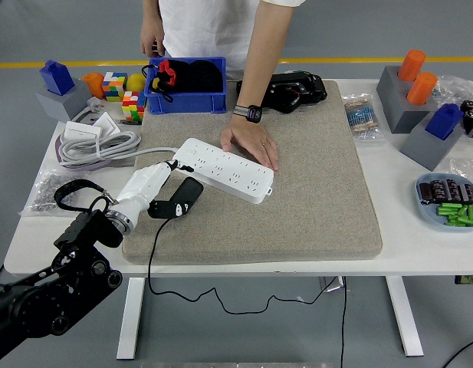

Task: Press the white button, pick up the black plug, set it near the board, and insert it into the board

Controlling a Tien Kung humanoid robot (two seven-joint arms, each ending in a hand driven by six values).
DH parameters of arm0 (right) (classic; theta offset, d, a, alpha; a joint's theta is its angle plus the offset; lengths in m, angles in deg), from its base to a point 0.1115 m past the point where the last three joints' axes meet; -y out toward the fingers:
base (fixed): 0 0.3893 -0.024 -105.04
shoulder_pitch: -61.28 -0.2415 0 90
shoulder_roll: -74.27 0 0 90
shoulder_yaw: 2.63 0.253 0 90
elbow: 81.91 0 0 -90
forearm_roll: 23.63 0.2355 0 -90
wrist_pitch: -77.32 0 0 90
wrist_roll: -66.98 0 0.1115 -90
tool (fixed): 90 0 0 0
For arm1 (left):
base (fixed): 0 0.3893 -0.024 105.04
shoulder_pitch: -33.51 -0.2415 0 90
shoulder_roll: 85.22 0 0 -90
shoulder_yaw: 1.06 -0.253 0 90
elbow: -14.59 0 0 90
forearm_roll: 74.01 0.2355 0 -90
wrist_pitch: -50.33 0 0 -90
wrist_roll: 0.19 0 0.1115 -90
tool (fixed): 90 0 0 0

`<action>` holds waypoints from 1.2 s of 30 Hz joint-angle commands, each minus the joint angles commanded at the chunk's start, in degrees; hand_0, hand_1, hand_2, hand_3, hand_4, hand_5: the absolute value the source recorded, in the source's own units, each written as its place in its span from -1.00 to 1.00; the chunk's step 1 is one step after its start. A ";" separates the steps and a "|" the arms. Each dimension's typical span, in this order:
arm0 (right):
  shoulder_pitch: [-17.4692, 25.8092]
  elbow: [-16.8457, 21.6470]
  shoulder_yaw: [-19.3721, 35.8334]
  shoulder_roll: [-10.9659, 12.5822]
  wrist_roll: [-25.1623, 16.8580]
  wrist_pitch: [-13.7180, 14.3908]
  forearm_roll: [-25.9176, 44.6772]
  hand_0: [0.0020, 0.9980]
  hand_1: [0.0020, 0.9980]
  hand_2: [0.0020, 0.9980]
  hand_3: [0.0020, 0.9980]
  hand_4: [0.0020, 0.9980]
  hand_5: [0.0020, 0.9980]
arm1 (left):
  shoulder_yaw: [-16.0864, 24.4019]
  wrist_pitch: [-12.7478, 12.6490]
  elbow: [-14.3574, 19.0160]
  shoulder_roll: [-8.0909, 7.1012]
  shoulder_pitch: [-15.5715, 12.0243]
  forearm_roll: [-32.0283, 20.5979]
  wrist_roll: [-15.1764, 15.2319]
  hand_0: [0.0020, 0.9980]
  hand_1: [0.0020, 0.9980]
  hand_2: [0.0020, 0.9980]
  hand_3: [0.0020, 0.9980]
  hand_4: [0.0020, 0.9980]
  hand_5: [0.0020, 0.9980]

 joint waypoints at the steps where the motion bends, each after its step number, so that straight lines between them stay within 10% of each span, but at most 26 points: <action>1: -0.02 0.01 -0.03 0.02 0.01 -0.01 0.03 0.24 0.13 0.21 0.09 0.29 -0.36 | 0.14 0.25 0.06 0.01 0.05 -0.26 -0.10 0.67 0.83 0.80 0.71 1.00 -0.51; 2: -0.03 0.01 -0.04 0.02 0.00 -0.01 0.04 0.24 0.13 0.21 0.09 0.29 -0.36 | 0.20 0.47 0.06 0.01 0.12 -0.38 -0.22 0.71 0.88 0.91 0.88 1.00 -0.12; 13: -0.05 -0.02 -0.03 0.00 0.03 0.10 0.11 0.24 0.13 0.22 0.09 0.29 -0.36 | -0.39 -1.08 -0.87 0.04 0.52 -0.33 -0.12 0.72 0.86 0.91 0.88 1.00 -0.02; 19: -0.08 0.03 -0.09 -0.05 -0.04 0.12 0.15 0.24 0.13 0.22 0.09 0.29 -0.36 | -1.31 -1.71 -1.54 0.35 0.57 -0.03 -1.84 0.59 0.74 0.75 0.71 1.00 -0.17; 20: -0.08 0.04 -0.08 -0.05 -0.07 0.14 0.15 0.24 0.13 0.22 0.09 0.29 -0.37 | -1.42 -1.64 -1.64 0.37 0.59 0.04 -2.06 0.26 0.40 0.42 0.49 0.88 -0.70; 31: -0.09 0.05 -0.24 -0.01 -0.38 0.30 0.34 0.24 0.14 0.22 0.09 0.29 -0.37 | -1.82 -2.30 -2.31 0.63 1.09 0.65 -2.74 0.19 0.35 0.38 0.37 0.85 -0.77; 32: -0.09 0.06 -0.25 -0.01 -0.40 0.31 0.35 0.24 0.13 0.22 0.09 0.29 -0.37 | -1.84 -2.37 -2.38 0.66 1.13 0.47 -2.68 -0.23 0.13 0.23 0.22 0.72 -0.89; 36: -0.12 0.05 -0.21 0.00 -0.45 0.36 0.34 0.24 0.13 0.22 0.09 0.29 -0.37 | -1.98 -2.70 -2.68 0.75 1.28 0.21 -2.45 -0.23 0.13 0.23 0.22 0.72 -0.89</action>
